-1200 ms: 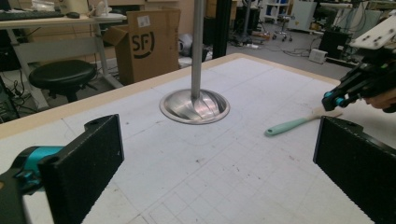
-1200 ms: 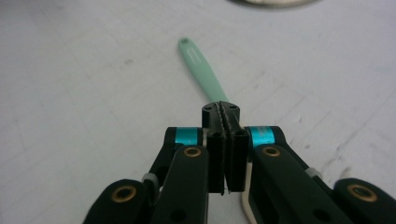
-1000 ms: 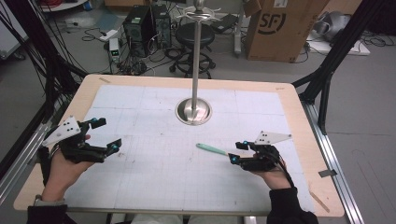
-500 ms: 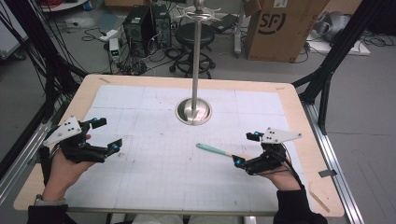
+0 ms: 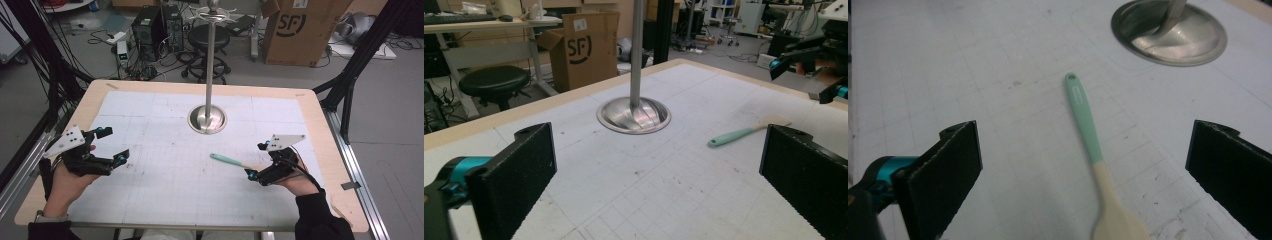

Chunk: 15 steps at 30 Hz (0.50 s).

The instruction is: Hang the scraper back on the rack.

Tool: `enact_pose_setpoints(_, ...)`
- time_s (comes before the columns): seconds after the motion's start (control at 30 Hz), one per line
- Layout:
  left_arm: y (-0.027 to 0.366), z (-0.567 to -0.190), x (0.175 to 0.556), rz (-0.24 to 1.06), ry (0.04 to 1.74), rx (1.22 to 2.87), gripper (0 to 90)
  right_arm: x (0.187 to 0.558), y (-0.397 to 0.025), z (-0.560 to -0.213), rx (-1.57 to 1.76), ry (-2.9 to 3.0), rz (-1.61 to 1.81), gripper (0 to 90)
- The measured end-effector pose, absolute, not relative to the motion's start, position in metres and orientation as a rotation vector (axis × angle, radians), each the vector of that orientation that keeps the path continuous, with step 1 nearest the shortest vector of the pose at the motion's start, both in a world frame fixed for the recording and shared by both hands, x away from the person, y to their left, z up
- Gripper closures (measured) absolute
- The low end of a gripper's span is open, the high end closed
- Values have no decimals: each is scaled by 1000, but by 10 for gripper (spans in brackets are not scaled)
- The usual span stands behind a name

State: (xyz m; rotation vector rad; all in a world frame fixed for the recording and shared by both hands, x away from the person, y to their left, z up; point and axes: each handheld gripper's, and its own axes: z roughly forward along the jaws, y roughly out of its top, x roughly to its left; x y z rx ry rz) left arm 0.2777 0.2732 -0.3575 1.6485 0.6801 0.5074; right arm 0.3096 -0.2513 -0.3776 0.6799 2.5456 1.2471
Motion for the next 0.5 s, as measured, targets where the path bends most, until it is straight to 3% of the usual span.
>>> enact_pose_setpoints(0.4,275,-360,278,504,683,1643,22,346,-233,-390,569,2809,942,62)
enact_pose_setpoints(0.5,276,-360,277,503,689,1642,22,354,-230,-397,549,2873,848,165)
